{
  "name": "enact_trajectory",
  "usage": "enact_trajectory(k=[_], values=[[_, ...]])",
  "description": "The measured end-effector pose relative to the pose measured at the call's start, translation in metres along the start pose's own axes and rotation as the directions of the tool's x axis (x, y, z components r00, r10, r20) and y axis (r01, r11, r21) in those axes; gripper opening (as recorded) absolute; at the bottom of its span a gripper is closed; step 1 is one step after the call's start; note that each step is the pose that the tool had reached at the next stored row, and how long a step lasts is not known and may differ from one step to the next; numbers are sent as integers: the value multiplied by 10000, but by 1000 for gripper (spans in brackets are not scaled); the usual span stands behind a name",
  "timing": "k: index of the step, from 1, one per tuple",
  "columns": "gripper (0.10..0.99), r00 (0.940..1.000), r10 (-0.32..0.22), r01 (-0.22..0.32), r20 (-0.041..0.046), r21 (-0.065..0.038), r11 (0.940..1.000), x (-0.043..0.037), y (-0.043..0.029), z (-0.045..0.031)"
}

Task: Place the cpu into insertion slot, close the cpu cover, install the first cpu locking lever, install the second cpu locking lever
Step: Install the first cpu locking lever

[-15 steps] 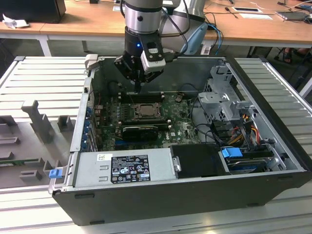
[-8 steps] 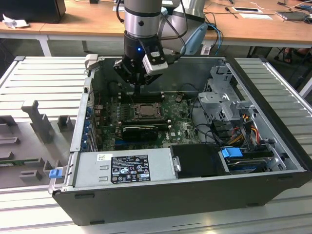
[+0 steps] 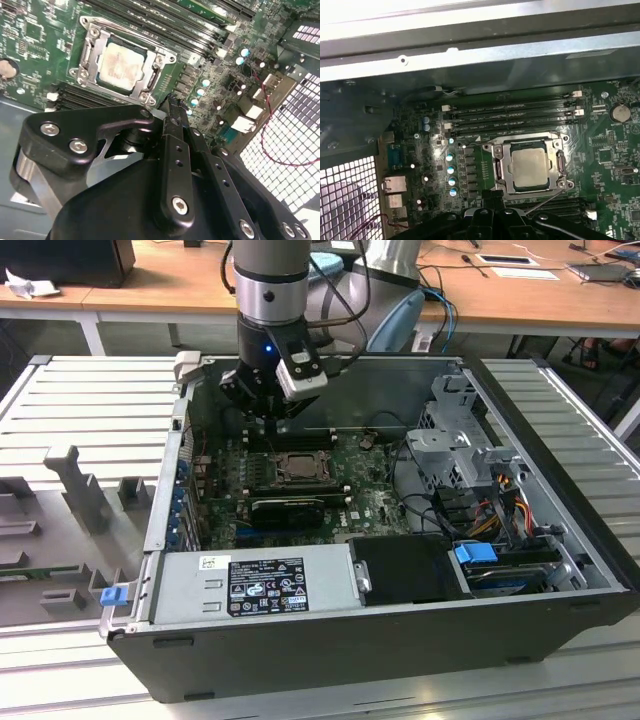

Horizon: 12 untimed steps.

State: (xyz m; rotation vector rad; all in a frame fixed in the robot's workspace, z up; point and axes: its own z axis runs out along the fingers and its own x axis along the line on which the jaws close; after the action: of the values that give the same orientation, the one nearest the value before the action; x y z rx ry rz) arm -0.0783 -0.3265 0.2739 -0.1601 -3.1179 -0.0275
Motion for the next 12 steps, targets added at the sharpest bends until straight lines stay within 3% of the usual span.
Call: enact_trajectory(k=[3, 8, 12], values=[[106, 9963, -854, 854, -17, 7, 9963, 4, -1, 53], [106, 9961, -882, 882, 52, -3, 9961, 226, -25, 99], [106, 9951, -974, 975, 158, -15, 9952, 254, -14, 113]])
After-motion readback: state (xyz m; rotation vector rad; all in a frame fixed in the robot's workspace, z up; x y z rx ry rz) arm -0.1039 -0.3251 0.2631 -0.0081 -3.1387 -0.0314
